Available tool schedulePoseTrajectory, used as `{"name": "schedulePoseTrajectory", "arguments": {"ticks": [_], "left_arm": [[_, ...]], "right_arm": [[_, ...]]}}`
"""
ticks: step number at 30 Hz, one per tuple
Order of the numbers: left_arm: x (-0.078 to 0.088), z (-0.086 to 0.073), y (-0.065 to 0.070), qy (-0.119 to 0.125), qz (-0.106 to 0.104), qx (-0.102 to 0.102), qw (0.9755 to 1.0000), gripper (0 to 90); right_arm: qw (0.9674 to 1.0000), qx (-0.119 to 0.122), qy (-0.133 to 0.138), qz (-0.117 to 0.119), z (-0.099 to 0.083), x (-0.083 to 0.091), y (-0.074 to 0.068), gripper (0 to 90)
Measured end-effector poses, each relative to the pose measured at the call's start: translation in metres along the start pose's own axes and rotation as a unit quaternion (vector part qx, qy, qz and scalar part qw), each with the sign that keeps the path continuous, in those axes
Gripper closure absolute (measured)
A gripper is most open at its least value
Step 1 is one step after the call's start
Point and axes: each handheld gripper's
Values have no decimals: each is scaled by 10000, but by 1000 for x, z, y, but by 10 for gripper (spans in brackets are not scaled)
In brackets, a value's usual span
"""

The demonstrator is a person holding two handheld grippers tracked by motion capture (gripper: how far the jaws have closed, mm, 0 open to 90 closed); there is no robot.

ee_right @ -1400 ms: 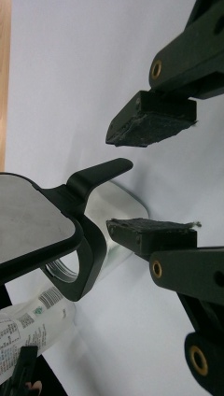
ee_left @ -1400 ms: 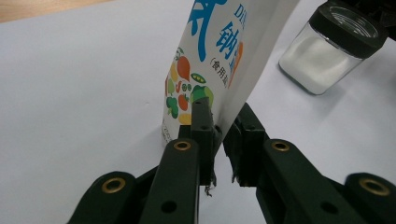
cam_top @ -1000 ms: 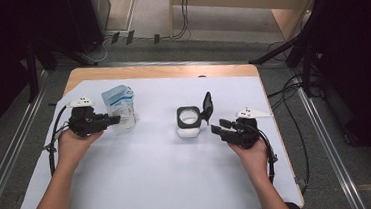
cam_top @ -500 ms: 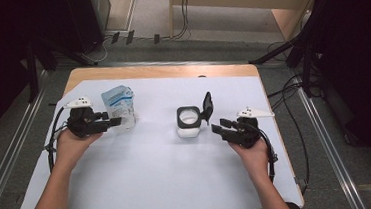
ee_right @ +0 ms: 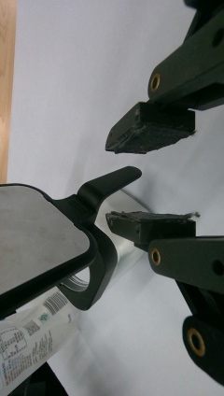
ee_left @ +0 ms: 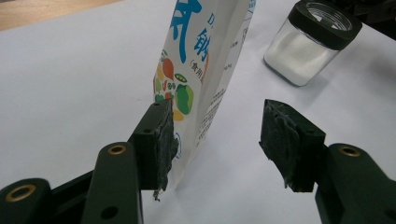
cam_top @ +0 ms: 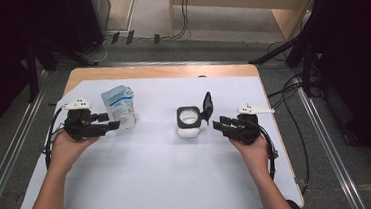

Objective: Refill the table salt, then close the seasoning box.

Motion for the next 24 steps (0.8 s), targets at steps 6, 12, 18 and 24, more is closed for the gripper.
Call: {"name": "schedulePoseTrajectory", "arguments": {"ticks": [6,12,18,24], "left_arm": [[7,-2,2,-1,44,16,10000,434],[12,-9,4,-27,94,66,9999,423],[18,-20,3,-81,157,128,9998,419],[19,-34,2,-262,245,212,9991,420]], "right_arm": [[10000,-93,16,20,3,-2,3,625],[9998,-177,35,34,7,-4,6,650],[9998,-171,65,-19,16,-9,10,708],[9994,-313,134,71,27,-11,15,797]]}}
Point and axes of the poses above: each handheld gripper's, and its own axes: x roughly backward along the jaws, z roughly out of its top, y roughly to its right, and after that the axes turned 5 degrees about -x, right-handed
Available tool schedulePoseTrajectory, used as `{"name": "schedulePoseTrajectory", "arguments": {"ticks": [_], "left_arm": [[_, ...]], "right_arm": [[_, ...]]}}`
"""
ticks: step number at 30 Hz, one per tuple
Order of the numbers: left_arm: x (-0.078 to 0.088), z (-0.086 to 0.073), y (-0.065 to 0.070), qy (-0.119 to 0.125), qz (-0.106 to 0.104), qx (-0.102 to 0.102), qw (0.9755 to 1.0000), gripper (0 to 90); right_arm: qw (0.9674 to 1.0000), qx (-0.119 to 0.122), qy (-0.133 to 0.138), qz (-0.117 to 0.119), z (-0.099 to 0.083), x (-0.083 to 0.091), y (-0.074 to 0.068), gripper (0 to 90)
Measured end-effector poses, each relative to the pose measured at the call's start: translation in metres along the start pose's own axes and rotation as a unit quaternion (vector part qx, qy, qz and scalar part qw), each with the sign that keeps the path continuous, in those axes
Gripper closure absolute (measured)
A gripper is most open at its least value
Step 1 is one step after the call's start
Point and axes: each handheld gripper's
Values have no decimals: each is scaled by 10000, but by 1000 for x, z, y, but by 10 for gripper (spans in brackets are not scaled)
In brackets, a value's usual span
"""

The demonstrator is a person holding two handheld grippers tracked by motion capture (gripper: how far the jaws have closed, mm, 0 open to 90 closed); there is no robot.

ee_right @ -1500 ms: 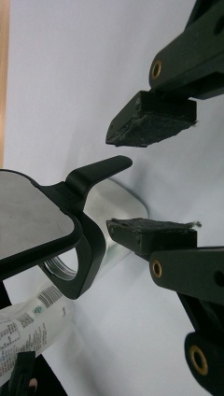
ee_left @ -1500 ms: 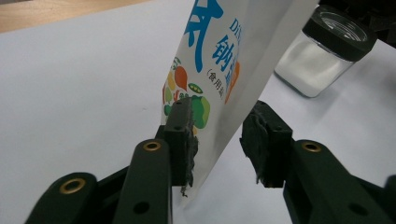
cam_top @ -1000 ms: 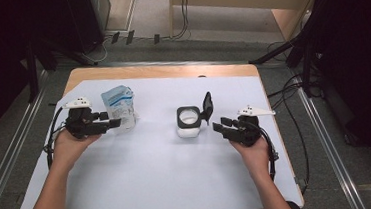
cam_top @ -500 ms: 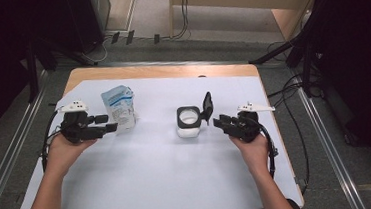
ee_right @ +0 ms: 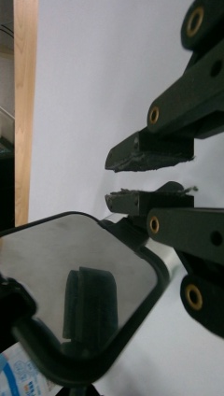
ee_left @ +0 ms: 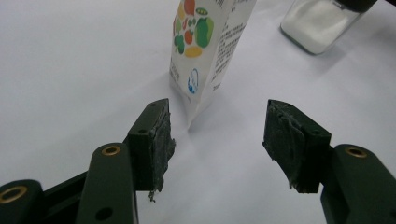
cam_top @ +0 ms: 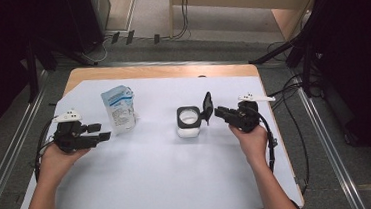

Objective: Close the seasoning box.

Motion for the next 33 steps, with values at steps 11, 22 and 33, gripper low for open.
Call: {"name": "schedulePoseTrajectory", "arguments": {"ticks": [11,22,33], "left_arm": [[-1,-4,-5,2,133,1,9999,411],[1,-9,-13,64,260,252,9993,419],[1,-12,-19,25,336,375,9987,429]], "right_arm": [[9999,46,-57,151,21,-16,1,900],[9997,62,-82,221,23,-24,-2,897],[9995,70,-70,292,23,-24,-10,893]]}}
Point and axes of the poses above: each handheld gripper's, and its own axes: x roughly backward along the jaws, z roughly out of its top, y roughly to its right, and after that the axes turned 5 degrees about -x, right-handed
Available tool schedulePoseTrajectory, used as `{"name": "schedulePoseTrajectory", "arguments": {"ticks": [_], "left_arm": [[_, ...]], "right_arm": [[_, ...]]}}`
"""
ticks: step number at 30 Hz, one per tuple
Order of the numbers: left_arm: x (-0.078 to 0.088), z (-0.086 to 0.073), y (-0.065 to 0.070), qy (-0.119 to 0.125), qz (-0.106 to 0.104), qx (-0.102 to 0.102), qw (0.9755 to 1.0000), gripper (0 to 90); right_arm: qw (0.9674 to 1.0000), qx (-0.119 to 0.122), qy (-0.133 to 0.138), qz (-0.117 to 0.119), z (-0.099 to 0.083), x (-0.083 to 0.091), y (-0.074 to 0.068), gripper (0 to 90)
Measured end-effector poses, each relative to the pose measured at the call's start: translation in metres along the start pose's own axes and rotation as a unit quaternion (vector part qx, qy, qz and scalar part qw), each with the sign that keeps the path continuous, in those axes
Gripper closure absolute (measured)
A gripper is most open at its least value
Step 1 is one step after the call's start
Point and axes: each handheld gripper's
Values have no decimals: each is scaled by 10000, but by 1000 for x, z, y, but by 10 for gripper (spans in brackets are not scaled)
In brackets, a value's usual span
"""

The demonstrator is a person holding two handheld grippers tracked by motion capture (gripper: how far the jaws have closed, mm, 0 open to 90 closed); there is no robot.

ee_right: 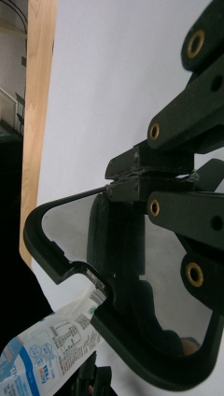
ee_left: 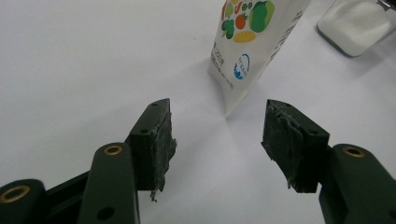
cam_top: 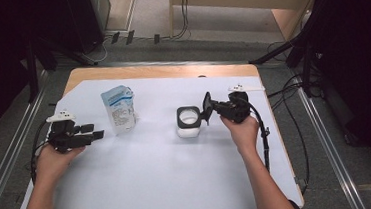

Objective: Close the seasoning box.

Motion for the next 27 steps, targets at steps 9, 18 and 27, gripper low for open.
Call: {"name": "schedulePoseTrajectory", "arguments": {"ticks": [9,18,27], "left_arm": [[-2,1,2,10,-85,-40,10000,430],[0,1,1,53,-108,-14,9999,430],[0,0,1,64,-123,-9,9999,430]], "right_arm": [[10000,27,12,78,0,1,-5,898],[9999,65,10,112,0,1,-10,897],[9998,108,-10,157,-1,0,-14,894]]}}
Point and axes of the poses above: each handheld gripper's, and its own axes: x roughly backward along the jaws, z roughly out of its top, y roughly to its right, and after that the axes turned 5 degrees about -x, right-handed
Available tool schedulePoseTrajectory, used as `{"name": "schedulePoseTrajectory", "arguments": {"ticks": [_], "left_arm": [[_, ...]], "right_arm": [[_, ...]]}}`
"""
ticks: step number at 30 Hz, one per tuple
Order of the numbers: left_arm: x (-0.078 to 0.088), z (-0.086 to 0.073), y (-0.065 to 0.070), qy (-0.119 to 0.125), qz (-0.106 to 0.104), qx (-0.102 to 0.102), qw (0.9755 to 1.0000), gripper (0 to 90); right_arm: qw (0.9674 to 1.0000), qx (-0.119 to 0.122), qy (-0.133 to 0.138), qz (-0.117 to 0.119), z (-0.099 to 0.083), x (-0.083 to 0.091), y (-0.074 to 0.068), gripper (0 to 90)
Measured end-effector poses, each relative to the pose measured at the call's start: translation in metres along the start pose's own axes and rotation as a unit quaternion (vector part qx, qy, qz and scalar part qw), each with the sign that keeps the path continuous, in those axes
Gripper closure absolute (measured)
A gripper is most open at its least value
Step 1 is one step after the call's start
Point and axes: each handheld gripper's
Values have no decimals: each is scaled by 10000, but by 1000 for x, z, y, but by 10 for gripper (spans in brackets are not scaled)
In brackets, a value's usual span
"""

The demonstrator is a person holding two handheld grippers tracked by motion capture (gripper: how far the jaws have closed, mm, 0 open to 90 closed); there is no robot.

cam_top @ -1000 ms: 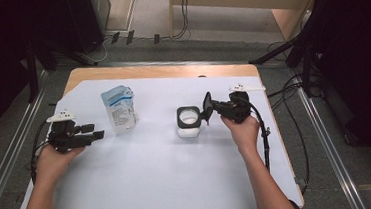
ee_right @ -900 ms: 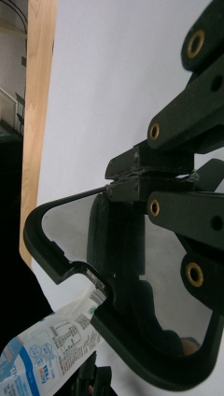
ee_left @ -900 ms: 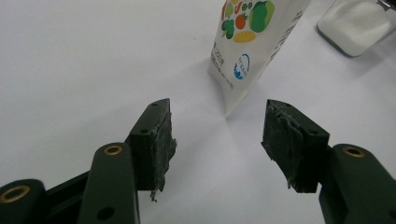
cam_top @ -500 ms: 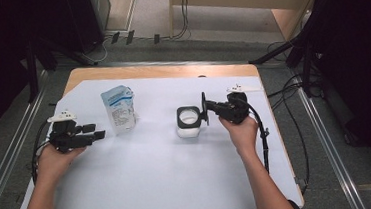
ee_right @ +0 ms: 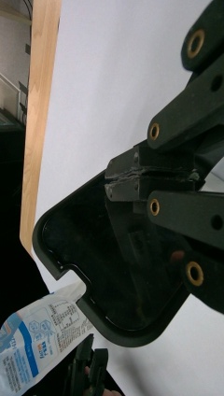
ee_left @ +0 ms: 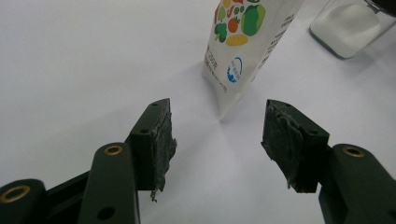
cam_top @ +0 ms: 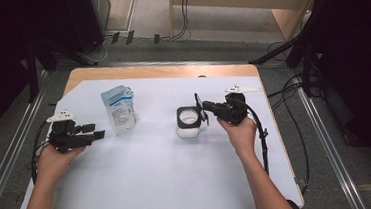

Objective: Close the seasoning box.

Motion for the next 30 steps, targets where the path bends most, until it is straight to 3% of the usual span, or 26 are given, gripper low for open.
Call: {"name": "schedulePoseTrajectory", "arguments": {"ticks": [16,22,30], "left_arm": [[3,0,-2,122,-61,78,9999,430],[1,1,1,35,9,-40,10000,428],[0,1,2,13,-8,-24,10000,423]], "right_arm": [[9996,149,-238,29,-4,-13,-9,893],[9997,187,-133,-4,-2,-10,-9,731],[9994,247,-19,-233,1,1,1,621]]}}
Point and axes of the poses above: each handheld gripper's, and its own axes: x roughly backward along the jaws, z roughly out of its top, y roughly to its right, and after that the axes turned 5 degrees about -x, right-handed
